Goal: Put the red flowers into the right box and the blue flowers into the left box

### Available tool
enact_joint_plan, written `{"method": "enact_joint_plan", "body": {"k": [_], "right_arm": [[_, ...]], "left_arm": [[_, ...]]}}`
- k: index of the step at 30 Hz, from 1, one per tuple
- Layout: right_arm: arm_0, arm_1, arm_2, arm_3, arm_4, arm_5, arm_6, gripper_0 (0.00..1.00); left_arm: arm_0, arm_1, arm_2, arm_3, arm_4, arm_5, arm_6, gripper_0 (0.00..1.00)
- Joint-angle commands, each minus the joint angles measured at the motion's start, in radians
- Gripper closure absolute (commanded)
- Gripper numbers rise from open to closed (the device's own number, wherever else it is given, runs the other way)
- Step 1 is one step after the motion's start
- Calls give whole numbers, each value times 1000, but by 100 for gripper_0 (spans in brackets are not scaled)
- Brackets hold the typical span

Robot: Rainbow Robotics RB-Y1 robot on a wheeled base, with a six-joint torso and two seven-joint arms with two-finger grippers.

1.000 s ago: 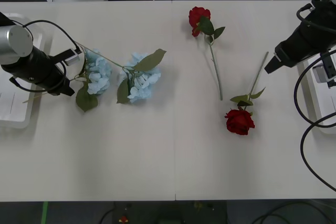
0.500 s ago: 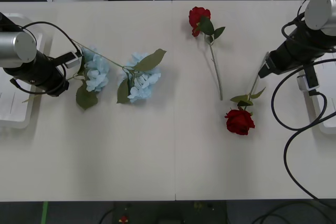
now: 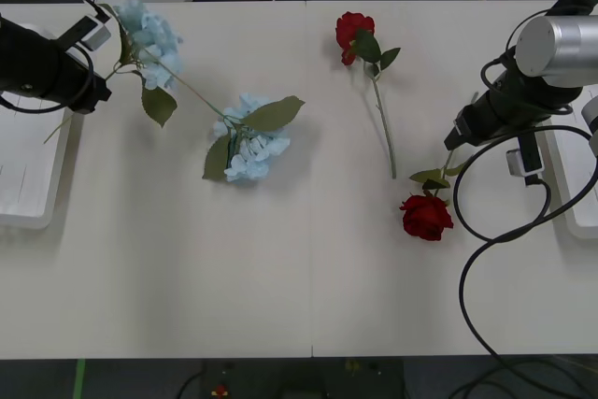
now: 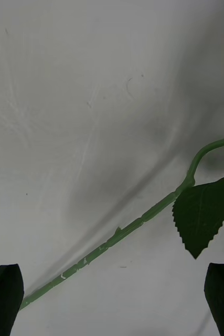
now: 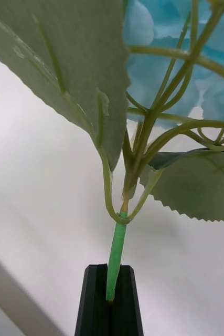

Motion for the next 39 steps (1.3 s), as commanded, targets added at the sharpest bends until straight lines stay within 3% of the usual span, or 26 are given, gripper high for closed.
{"method": "enact_joint_plan", "body": {"k": [1, 9, 16, 23, 33, 39], "right_arm": [[19, 39, -29, -10, 29, 17, 3, 0], [42, 102, -74, -10, 124, 14, 18, 0], [57, 123, -111, -11, 149, 4, 34, 0], [73, 149, -140, -10, 180, -15, 68, 0], [97, 180, -164, -10, 221, -55, 104, 0], [100, 194, -174, -10, 236, -62, 118, 0]], "left_arm": [[-1, 93, 127, -26, 26, 69, 88, 100], [178, 225, 455, -62, -40, 89, 220, 100], [332, 234, 641, -142, -240, 87, 452, 100], [375, 212, 631, -154, -364, 77, 564, 100], [378, 93, 630, -154, -590, 40, 742, 100], [378, 54, 625, -154, -611, 32, 739, 100]]}}
